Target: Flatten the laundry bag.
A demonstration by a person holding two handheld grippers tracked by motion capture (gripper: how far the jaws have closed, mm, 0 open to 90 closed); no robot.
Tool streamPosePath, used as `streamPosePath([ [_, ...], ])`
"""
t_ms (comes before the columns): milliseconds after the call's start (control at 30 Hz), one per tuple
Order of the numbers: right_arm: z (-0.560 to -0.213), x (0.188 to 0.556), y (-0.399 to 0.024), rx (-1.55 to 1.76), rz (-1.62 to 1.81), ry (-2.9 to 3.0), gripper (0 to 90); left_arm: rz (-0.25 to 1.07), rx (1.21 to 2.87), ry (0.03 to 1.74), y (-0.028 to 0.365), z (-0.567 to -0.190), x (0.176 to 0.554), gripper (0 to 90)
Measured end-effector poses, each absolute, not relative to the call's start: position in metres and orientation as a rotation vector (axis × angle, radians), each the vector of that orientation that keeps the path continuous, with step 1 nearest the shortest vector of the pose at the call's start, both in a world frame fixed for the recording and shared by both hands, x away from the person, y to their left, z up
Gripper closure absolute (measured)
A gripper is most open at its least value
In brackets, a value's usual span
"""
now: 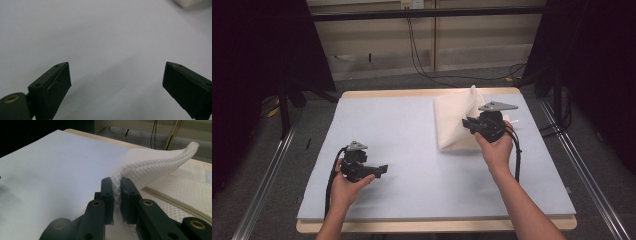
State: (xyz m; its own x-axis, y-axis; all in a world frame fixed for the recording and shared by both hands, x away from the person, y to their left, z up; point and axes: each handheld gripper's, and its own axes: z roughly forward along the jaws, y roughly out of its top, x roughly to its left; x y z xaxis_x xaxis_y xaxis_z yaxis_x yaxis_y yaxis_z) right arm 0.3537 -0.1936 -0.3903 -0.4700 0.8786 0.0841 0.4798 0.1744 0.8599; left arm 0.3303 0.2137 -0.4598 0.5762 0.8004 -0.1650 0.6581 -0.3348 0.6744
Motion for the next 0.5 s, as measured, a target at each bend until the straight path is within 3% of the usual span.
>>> streamPosePath([
  [500,-0.389,0.355,-0.154,1.174,1.288,2.072,81.5,0.251,2.089,1.153,0.212,-0.46,0.33,7.8],
])
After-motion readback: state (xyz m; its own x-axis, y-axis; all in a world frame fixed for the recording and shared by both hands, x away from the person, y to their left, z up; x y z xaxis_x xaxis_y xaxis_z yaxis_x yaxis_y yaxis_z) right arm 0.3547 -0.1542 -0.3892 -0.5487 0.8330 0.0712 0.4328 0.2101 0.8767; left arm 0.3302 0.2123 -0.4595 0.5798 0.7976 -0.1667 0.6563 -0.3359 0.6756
